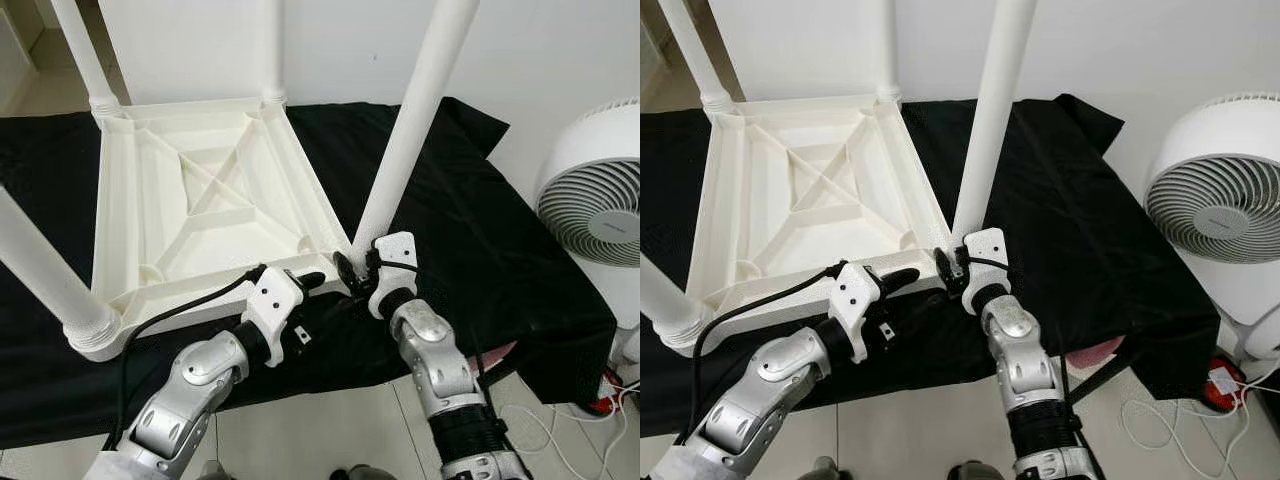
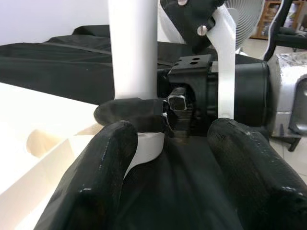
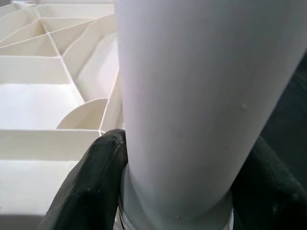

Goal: Building children table

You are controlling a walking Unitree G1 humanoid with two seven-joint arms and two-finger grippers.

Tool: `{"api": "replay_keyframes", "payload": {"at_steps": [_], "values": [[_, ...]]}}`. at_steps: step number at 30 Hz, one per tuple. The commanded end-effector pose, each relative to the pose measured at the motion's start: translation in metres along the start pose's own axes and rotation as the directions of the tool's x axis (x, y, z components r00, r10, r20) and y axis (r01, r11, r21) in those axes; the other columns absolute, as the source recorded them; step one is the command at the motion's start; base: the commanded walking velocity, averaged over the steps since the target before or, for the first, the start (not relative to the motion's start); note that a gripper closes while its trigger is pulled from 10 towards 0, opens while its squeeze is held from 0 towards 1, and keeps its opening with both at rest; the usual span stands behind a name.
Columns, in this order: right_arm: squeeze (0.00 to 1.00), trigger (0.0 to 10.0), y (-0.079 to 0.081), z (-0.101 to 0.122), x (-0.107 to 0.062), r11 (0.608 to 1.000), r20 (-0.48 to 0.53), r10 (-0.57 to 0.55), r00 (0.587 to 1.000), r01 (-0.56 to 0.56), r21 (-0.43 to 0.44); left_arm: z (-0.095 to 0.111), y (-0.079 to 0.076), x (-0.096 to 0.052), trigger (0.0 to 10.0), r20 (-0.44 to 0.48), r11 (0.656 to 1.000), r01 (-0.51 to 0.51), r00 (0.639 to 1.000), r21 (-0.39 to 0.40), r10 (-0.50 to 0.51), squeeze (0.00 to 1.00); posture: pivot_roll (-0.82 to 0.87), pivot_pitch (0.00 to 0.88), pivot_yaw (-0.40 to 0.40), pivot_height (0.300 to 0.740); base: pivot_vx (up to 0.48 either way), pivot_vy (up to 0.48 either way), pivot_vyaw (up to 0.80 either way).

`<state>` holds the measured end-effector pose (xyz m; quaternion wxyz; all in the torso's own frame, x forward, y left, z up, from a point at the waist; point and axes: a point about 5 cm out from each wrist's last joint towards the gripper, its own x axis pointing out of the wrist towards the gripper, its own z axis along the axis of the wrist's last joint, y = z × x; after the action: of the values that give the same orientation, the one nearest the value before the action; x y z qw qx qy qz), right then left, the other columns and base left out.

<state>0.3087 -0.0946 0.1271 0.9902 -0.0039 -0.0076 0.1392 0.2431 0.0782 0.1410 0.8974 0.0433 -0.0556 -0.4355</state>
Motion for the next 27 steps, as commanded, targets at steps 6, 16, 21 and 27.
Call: {"api": "replay_keyframes", "payload": {"at_steps": [6,16,21,27], "values": [[1.0,10.0,-0.004,0.016,-0.007,0.995,0.06,-0.079,0.995,0.075,0.061,0.0,-0.001,-0.002,10.0,-0.003,0.998,0.063,0.998,0.009,-0.063,0.0,-0.03,0.064,-0.05,0.74,0.0,0.0,0.0],[0.68,10.0,-0.01,0.025,-0.011,0.993,0.11,0.112,0.988,-0.115,0.021,0.0,-0.004,-0.002,10.0,-0.003,0.998,0.069,0.998,0.0,-0.069,0.0,-0.04,0.078,-0.04,0.74,0.0,0.0,0.0],[0.0,10.0,-0.017,0.026,-0.007,0.962,0.081,0.274,0.958,-0.272,-0.034,0.001,-0.002,-0.002,10.0,-0.004,0.998,0.069,0.998,0.003,-0.069,0.0,-0.04,0.081,-0.035,0.74,0.0,0.0,0.0],[0.0,10.0,-0.02,0.024,0.003,0.873,0.021,0.476,0.879,-0.469,-0.136,0.002,-0.002,-0.001,10.0,-0.001,0.998,0.069,0.998,0.004,-0.069,0.0,-0.03,0.078,-0.031,0.74,0.0,0.0,0.0]]}}
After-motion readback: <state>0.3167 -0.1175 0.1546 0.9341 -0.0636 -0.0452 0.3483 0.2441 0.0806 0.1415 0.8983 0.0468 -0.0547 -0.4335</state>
